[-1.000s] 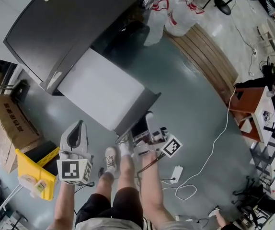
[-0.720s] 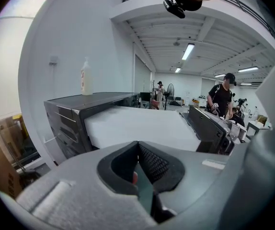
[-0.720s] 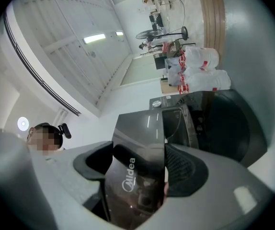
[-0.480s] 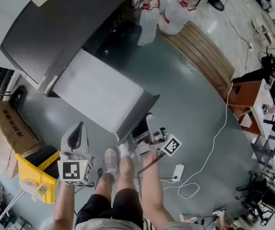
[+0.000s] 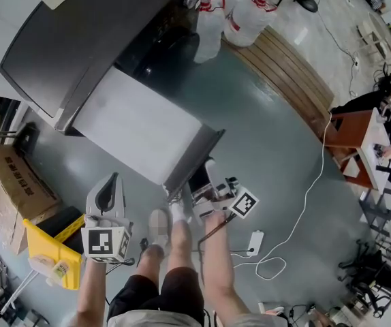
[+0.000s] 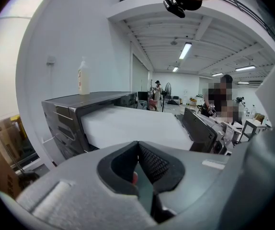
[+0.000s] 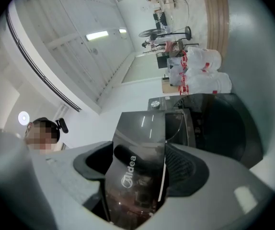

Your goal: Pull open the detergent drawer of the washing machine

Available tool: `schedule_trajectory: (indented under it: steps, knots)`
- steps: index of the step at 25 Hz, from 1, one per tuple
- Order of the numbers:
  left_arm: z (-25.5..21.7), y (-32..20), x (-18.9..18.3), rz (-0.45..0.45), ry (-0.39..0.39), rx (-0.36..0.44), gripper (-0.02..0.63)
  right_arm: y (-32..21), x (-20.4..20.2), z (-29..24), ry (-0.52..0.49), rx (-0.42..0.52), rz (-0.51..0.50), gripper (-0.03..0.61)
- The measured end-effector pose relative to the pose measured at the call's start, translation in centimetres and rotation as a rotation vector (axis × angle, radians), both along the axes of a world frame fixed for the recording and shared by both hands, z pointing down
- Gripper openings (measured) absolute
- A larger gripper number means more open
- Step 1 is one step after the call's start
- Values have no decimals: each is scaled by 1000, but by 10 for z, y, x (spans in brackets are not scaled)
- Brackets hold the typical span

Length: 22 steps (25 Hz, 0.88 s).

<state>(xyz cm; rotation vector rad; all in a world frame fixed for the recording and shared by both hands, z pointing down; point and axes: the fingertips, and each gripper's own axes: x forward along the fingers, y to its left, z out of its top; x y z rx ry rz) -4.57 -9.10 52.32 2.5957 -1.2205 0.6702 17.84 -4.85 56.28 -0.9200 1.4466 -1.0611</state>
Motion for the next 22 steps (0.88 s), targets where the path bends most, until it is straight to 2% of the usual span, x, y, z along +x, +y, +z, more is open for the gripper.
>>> schedule_trajectory:
  steps: [5,7,12,18,22]
  knots:
    - [-8,0,6,20,13,13,11,13,12,5,81,-72,41,333]
    - [-13,2,10,32,19,19,10,21,19,3,144,-112,59,333]
    - [-37,6,24,69,44,45,10,35,26,-29,446,-232,73,333]
    - [-98,3,42,105,97,127,10,35,30,-107,838,-304,154,333]
    - [-149,4,42,116,128,187,10,39,17,-167,1031,-304,193,333]
